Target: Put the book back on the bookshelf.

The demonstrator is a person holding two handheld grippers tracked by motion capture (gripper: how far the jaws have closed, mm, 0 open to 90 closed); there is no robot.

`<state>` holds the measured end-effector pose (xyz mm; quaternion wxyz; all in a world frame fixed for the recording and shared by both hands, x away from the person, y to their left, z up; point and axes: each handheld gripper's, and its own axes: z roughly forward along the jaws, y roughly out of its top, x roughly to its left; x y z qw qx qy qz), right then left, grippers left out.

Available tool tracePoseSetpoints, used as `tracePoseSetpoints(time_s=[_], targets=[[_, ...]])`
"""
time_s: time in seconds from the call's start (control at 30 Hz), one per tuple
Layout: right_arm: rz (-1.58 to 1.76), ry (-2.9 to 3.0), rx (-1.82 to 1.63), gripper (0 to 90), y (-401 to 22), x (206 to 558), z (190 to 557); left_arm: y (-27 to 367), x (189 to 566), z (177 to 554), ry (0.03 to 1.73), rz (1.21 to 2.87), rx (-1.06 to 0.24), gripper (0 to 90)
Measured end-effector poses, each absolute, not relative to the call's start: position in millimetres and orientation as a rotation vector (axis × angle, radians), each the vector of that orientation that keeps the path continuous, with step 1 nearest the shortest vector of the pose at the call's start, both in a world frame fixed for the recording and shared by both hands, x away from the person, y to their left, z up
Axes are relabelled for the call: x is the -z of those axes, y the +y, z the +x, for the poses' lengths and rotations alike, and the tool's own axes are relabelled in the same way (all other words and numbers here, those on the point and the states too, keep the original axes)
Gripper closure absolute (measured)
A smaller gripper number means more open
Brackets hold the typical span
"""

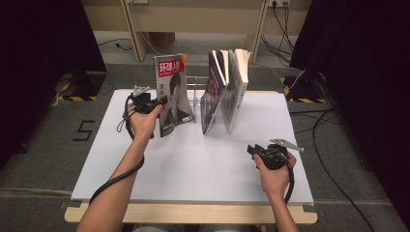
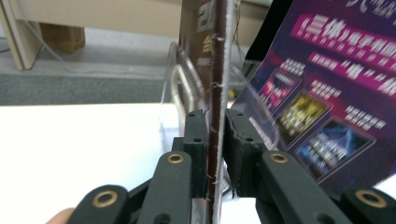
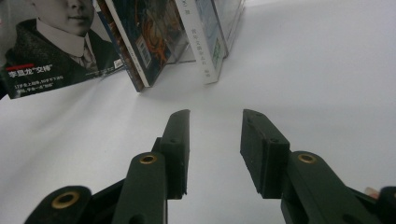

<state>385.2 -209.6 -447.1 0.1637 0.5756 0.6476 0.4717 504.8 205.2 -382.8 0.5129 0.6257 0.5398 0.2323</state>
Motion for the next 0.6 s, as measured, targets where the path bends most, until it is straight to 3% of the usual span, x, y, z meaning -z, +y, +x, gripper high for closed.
tracePoseSetpoints(time_s=[0.13, 0.4, 0.6], targets=[[1.646, 1.843, -1.347, 63.4, -210.4, 447.7, 385.9, 206.8, 384.8, 504.9, 1.306, 1.523, -0.54, 76.5], [1.647, 1.842, -1.348, 63.0, -211.2, 447.4, 385.7, 210.7, 379.4, 518.9, 1.334, 1.473, -0.5, 63.9], [1.656, 1.84, -1.348, 62.8, -212.8, 447.4, 385.9, 209.1, 363.5, 527.5, 1.326, 1.451, -0.511, 62.8]])
